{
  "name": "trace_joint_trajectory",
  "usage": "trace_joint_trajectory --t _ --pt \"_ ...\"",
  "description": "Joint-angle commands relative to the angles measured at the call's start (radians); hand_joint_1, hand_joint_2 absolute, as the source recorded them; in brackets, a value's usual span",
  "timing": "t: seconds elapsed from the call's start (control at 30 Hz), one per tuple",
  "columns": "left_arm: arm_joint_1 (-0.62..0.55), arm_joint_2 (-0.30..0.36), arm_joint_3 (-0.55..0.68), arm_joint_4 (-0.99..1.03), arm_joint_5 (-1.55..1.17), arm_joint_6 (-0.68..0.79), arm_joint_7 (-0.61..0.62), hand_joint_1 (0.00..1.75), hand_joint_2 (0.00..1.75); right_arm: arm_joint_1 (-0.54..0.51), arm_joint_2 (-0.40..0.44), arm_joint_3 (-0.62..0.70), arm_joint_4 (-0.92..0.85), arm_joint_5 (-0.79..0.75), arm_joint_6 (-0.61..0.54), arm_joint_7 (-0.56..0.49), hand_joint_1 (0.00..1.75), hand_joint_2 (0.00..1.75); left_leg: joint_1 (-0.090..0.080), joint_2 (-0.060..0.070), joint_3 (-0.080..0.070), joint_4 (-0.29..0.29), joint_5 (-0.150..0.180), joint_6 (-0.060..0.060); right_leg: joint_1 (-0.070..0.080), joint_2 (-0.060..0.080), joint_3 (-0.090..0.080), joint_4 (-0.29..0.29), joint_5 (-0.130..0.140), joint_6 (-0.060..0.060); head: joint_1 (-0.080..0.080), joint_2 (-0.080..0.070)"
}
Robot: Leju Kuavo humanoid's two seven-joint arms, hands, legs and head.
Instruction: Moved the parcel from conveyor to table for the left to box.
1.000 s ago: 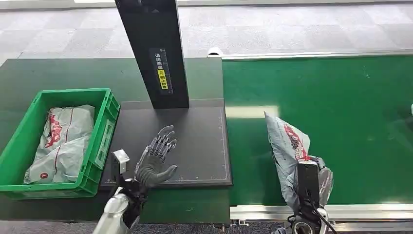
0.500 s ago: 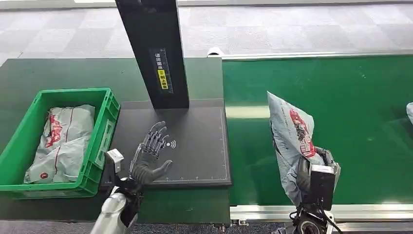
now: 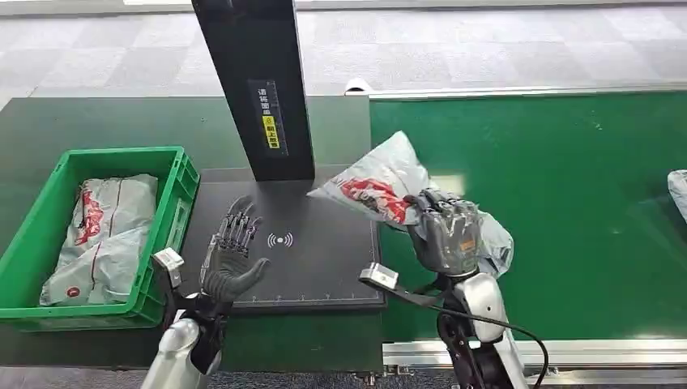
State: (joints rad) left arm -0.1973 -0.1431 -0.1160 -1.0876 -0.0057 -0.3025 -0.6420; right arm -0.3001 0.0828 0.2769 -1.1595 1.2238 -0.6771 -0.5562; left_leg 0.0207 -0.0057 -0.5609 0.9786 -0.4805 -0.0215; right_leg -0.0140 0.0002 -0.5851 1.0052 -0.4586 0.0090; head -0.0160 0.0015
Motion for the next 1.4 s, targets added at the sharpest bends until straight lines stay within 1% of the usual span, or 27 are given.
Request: trace_joint_trajectory --t 0.03,0.07,0.13,0.17,0.23,0.33,0.43,0.5,0.53,0.57,0.6,0.63,0.73,0.77,0.8,0.83,0.87,0.9,0.97,1.03,1.1,1.17,1.23,1.33,1.37,1.4 --pt "-0.038 0.029 -0.012 0.066 0.009 0.0 -0.008 0.0 1.75 -0.305 -0.055 0.337 0.503 0.049 -0.016 0.052 1.75 1.75 0.0 0.005 0.001 0.0 0.0 0.001 0.0 0.005 0.0 -0.001 0.001 0.0 0.0 0.0" --pt "-0.038 0.029 -0.013 0.068 0.01 0.0 -0.008 0.0 1.75 -0.314 -0.052 0.348 0.523 0.051 -0.002 0.051 1.75 1.75 0.0 0.007 0.002 -0.001 -0.001 0.002 0.0 0.007 0.0 -0.001 0.002 -0.001 0.0 0.0" --pt "-0.038 0.031 -0.02 0.072 0.014 0.0 -0.011 0.0 1.75 -0.343 -0.034 0.412 0.595 0.043 0.06 0.037 1.75 1.75 -0.001 0.004 0.002 -0.001 0.0 0.001 0.0 0.004 0.0 0.0 0.001 -0.001 0.0 0.0" --pt "-0.038 0.03 -0.023 0.073 0.016 0.002 -0.011 0.0 1.75 -0.348 -0.026 0.44 0.618 0.026 0.073 0.029 1.75 1.75 -0.001 0.004 0.002 -0.001 0.0 0.001 0.0 0.003 0.0 0.0 0.001 -0.001 0.0 0.0" --pt "-0.038 0.029 -0.024 0.073 0.016 0.004 -0.011 0.0 1.75 -0.343 -0.022 0.445 0.621 0.026 0.065 0.033 1.75 1.75 0.0 0.002 0.001 -0.001 0.0 0.001 0.0 0.002 0.0 0.0 0.0 -0.001 -0.001 0.0" --pt "-0.04 0.031 -0.03 0.074 0.024 -0.009 0.0 0.0 1.75 -0.338 -0.007 0.484 0.655 0.002 0.095 0.02 1.75 1.75 0.0 0.001 0.001 0.0 0.0 0.001 0.0 0.001 0.0 0.0 0.0 0.0 0.0 0.0" --pt "-0.044 0.032 -0.033 0.072 0.028 -0.008 0.009 0.0 1.75 -0.324 -0.005 0.504 0.665 -0.037 0.074 0.038 1.75 1.75 0.0 0.001 0.002 -0.001 0.0 0.001 0.0 0.001 0.001 -0.001 0.0 -0.001 0.0 0.0" --pt "-0.051 0.032 -0.036 0.082 0.033 -0.016 0.013 0.0 1.75 -0.311 -0.007 0.479 0.643 -0.127 0.092 0.002 1.75 1.75 0.0 0.001 0.002 -0.001 0.0 0.001 0.0 0.001 0.001 0.0 0.0 -0.001 0.0 0.0" --pt "-0.057 0.03 -0.04 0.094 0.035 -0.021 0.016 0.0 1.75 -0.289 -0.003 0.408 0.608 -0.29 0.195 -0.088 1.75 1.75 0.0 0.0 0.001 0.0 0.0 0.001 0.0 0.0 0.0 0.0 0.0 0.0 0.0 0.0" --pt "-0.06 0.028 -0.042 0.1 0.034 -0.02 0.017 0.0 1.75 -0.288 -0.009 0.411 0.598 -0.298 0.206 -0.09 1.75 1.75 0.0 0.0 0.002 -0.001 0.0 0.002 0.0 0.0 0.001 -0.001 0.0 -0.001 0.0 0.0" --pt "-0.062 0.029 -0.049 0.107 0.03 -0.019 0.014 0.0 1.75 -0.258 -0.009 0.34 0.529 -0.485 0.347 -0.142 1.75 1.75 0.0 0.0 0.001 -0.001 0.0 0.001 0.0 0.0 0.0 0.0 0.0 -0.001 0.0 0.0" --pt "-0.061 0.03 -0.053 0.109 0.029 -0.018 0.012 0.0 1.75 -0.245 -0.03 0.345 0.492 -0.523 0.374 -0.142 1.75 1.75 0.0 -0.001 0.001 -0.001 0.0 0.001 0.0 -0.001 0.0 0.0 0.0 -0.001 0.0 0.0" --pt "-0.059 0.035 -0.059 0.111 0.031 -0.023 0.009 0.0 1.75 -0.216 -0.058 0.307 0.409 -0.656 0.443 -0.14 1.75 1.75 0.0 -0.001 0.002 -0.001 0.0 0.001 0.0 -0.001 0.001 -0.001 0.0 -0.001 0.0 0.0" --pt "-0.061 0.035 -0.063 0.114 0.033 -0.027 0.01 0.0 1.75 -0.208 -0.075 0.301 0.383 -0.676 0.439 -0.134 1.75 1.75 0.0 -0.001 0.002 -0.001 0.0 0.001 0.0 -0.001 0.001 -0.001 0.0 -0.001 0.0 0.0" --pt "-0.062 0.035 -0.063 0.114 0.033 -0.027 0.01 0.0 1.75 -0.207 -0.08 0.302 0.379 -0.679 0.441 -0.133 1.57 1.75 -0.001 -0.001 0.002 -0.001 0.0 0.002 0.0 -0.002 0.001 -0.001 0.0 -0.001 0.0 0.0" --pt "-0.064 0.035 -0.064 0.116 0.034 -0.028 0.011 0.0 1.75 -0.2 -0.086 0.295 0.366 -0.696 0.445 -0.124 0.87 1.75 0.0 -0.001 0.001 0.0 0.0 0.001 0.0 -0.002 0.001 0.0 0.0 -0.001 0.0 0.0" --pt "-0.065 0.036 -0.066 0.117 0.034 -0.03 0.013 0.0 1.75 -0.188 -0.088 0.279 0.351 -0.719 0.447 -0.121 0.28 1.75 -0.001 -0.002 0.002 -0.001 0.0 0.002 0.0 -0.002 0.002 -0.001 0.0 -0.001 -0.001 0.0" --pt "-0.065 0.037 -0.067 0.12 0.034 -0.029 0.013 0.0 1.75 -0.171 -0.095 0.271 0.33 -0.737 0.458 -0.119 0.0 1.75 -0.001 -0.001 0.003 -0.001 0.0 0.002 0.0 -0.002 0.002 -0.001 0.0 -0.001 0.0 0.0" --pt "-0.064 0.037 -0.068 0.12 0.035 -0.027 0.012 0.0 1.75 -0.156 -0.097 0.266 0.312 -0.75 0.461 -0.118 0.0 1.75 -0.001 -0.003 0.003 -0.001 0.0 0.003 0.0 -0.004 0.003 -0.002 -0.001 -0.001 0.0 0.0" --pt "-0.064 0.038 -0.068 0.12 0.034 -0.028 0.012 0.0 1.75 -0.153 -0.096 0.266 0.311 -0.751 0.461 -0.117 0.0 1.75 0.0 -0.001 0.001 -0.001 0.0 0.001 0.0 -0.002 0.001 -0.001 0.0 0.0 0.0 0.0" --pt "-0.061 0.039 -0.068 0.117 0.035 -0.028 0.011 0.0 1.75 -0.148 -0.092 0.26 0.304 -0.76 0.462 -0.115 0.0 1.75 -0.001 -0.001 0.002 -0.001 0.0 0.002 0.0 -0.001 0.002 -0.001 0.0 -0.001 0.0 0.0" --pt "-0.052 0.04 -0.068 0.107 0.034 -0.032 0.011 0.0 1.75 -0.126 -0.086 0.242 0.278 -0.798 0.5 -0.113 0.0 1.75 -0.001 0.0 0.002 -0.001 0.0 0.002 0.0 0.0 0.001 -0.001 0.0 -0.001 0.0 0.0" --pt "-0.046 0.04 -0.068 0.098 0.033 -0.033 0.012 0.0 1.75 -0.111 -0.087 0.235 0.255 -0.81 0.514 -0.113 0.0 1.75 0.0 -0.001 0.002 0.0 0.0 0.001 0.0 -0.001 0.001 0.0 0.0 -0.001 0.0 0.0" --pt "-0.026 0.037 -0.055 0.072 0.026 -0.037 0.022 0.0 1.75 -0.067 -0.091 0.207 0.193 -0.886 0.623 -0.114 0.0 1.75 -0.001 0.0 0.003 -0.001 0.0 0.002 0.0 -0.001 0.002 -0.001 0.0 -0.001 0.0 0.0" --pt "-0.022 0.035 -0.051 0.071 0.031 -0.049 0.025 0.0 1.75 -0.046 -0.093 0.193 0.164 -0.927 0.68 -0.123 0.0 1.75 0.0 0.0 0.002 -0.001 0.0 0.001 0.0 0.0 0.001 -0.001 0.0 -0.001 0.0 0.0" --pt "-0.02 0.034 -0.049 0.069 0.033 -0.058 0.023 0.0 1.75 -0.028 -0.092 0.18 0.139 -0.987 0.771 -0.129 0.0 1.75 0.0 0.001 0.003 -0.001 -0.001 0.002 0.0 0.0 0.002 -0.001 0.0 -0.001 0.0 0.0"
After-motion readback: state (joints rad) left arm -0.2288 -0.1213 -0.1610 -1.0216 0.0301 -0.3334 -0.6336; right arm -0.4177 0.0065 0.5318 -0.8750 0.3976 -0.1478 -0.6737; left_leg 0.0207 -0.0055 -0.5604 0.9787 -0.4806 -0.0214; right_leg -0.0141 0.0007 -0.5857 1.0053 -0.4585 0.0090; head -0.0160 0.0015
